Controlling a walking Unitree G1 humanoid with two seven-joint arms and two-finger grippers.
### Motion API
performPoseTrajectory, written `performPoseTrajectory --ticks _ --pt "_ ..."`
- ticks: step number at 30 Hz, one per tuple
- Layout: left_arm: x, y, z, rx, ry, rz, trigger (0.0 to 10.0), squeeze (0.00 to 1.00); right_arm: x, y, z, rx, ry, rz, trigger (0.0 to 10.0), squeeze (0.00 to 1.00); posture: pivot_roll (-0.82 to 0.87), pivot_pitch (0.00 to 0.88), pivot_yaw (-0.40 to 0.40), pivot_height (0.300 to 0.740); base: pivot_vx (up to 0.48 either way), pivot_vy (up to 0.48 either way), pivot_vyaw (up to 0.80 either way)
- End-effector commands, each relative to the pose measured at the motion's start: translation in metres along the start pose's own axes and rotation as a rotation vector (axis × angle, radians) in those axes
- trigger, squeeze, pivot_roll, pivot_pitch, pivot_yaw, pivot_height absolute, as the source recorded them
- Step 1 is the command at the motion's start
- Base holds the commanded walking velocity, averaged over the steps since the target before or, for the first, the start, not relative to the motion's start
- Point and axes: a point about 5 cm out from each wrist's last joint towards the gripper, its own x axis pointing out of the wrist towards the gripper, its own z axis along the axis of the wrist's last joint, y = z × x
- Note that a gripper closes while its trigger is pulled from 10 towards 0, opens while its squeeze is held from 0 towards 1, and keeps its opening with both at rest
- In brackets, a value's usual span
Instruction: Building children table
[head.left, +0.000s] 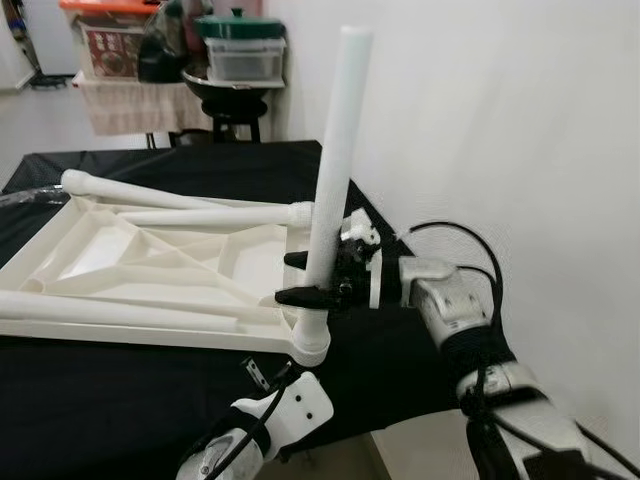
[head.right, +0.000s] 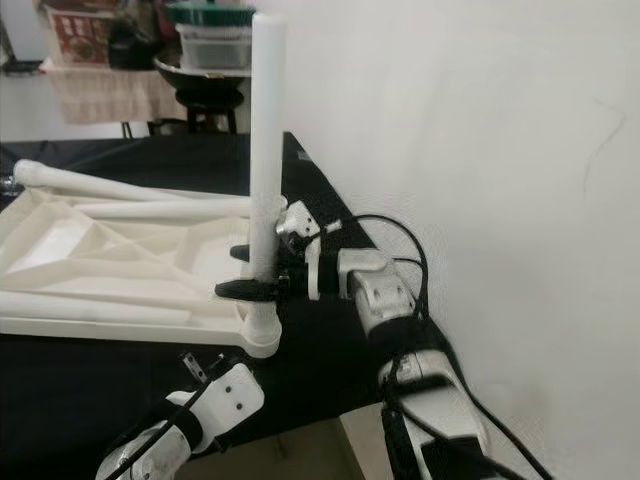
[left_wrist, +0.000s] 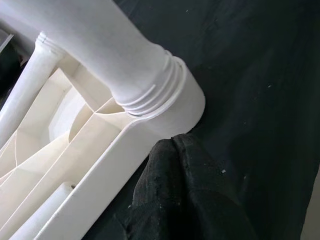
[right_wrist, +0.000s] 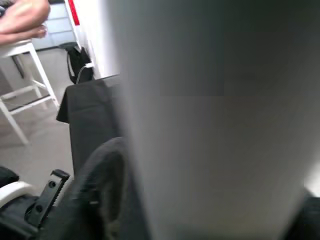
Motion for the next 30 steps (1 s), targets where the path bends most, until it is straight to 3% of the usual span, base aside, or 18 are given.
performPoseTrajectory --ticks 1,9,12,14,15,17,18,19,20,21,22,24,25,30 --pt "0.001 -0.005 -0.002 -0.010 0.017 -0.016 10.0 0.00 0.003 0.002 -0.003 0.023 0.007 0.043 0.0 0.00 0.15 0.000 -0.127 0.740 0.000 0.000 0.00" --pt "-0.001 -0.005 -0.001 -0.007 0.015 -0.014 10.0 0.00 -0.015 -0.009 -0.013 0.005 -0.004 -0.148 0.0 0.00 0.14 0.000 -0.121 0.740 0.000 0.000 0.00" --pt "-0.003 -0.005 0.000 -0.006 0.012 -0.013 10.0 0.00 -0.034 -0.005 -0.021 -0.003 -0.007 -0.224 0.0 0.00 0.14 0.000 -0.119 0.740 0.000 0.000 0.00" --pt "-0.003 -0.005 0.000 -0.006 0.012 -0.013 10.0 0.00 -0.034 -0.005 -0.021 -0.003 -0.007 -0.224 0.0 0.00 0.14 0.000 -0.119 0.740 0.000 0.000 0.00" --pt "-0.005 -0.004 -0.001 -0.004 0.011 -0.013 10.0 0.00 -0.035 0.002 -0.034 0.047 0.009 -0.327 0.0 0.00 0.13 0.000 -0.126 0.740 0.000 0.000 0.00" --pt "-0.005 -0.004 -0.001 -0.004 0.011 -0.013 10.0 0.00 -0.035 0.002 -0.034 0.047 0.009 -0.327 0.0 0.00 0.13 0.000 -0.126 0.740 0.000 0.000 0.00" --pt "-0.006 -0.004 -0.001 -0.004 0.010 -0.013 10.0 0.00 -0.035 0.008 -0.043 0.086 0.024 -0.401 0.0 0.00 0.13 0.000 -0.126 0.740 0.000 0.000 0.00" --pt "-0.007 -0.003 -0.002 -0.002 0.009 -0.012 10.0 0.00 -0.023 0.017 -0.064 0.154 0.047 -0.723 0.0 0.00 0.10 0.000 -0.119 0.740 0.000 0.000 0.00" --pt "-0.008 -0.002 -0.002 -0.002 0.008 -0.012 10.0 0.00 -0.020 0.026 -0.077 0.205 0.071 -0.972 0.0 0.00 0.10 0.000 -0.119 0.740 0.000 0.000 0.00" --pt "-0.008 -0.002 -0.002 -0.002 0.008 -0.012 10.0 0.00 -0.020 0.026 -0.077 0.205 0.071 -0.972 0.0 0.00 0.10 0.000 -0.119 0.740 0.000 0.000 0.00" --pt "-0.008 -0.001 -0.003 -0.001 0.008 -0.012 10.0 0.00 -0.012 0.039 -0.087 0.241 0.060 -1.085 0.0 0.00 0.11 0.000 -0.109 0.740 0.000 0.000 0.00" --pt "-0.008 -0.001 -0.003 -0.001 0.008 -0.012 10.0 0.00 -0.012 0.039 -0.087 0.241 0.060 -1.085 0.0 0.00 0.11 0.000 -0.109 0.740 0.000 0.000 0.00" --pt "-0.008 0.000 -0.004 -0.001 0.009 -0.013 10.0 0.00 -0.010 0.042 -0.086 0.227 0.040 -1.147 0.0 0.00 0.11 0.000 -0.104 0.740 0.000 0.000 0.00" --pt "-0.007 0.001 -0.005 0.000 0.011 -0.013 10.0 0.00 0.000 0.038 -0.074 0.166 0.011 -1.097 0.0 0.00 0.11 0.000 -0.115 0.740 0.000 0.000 0.00"
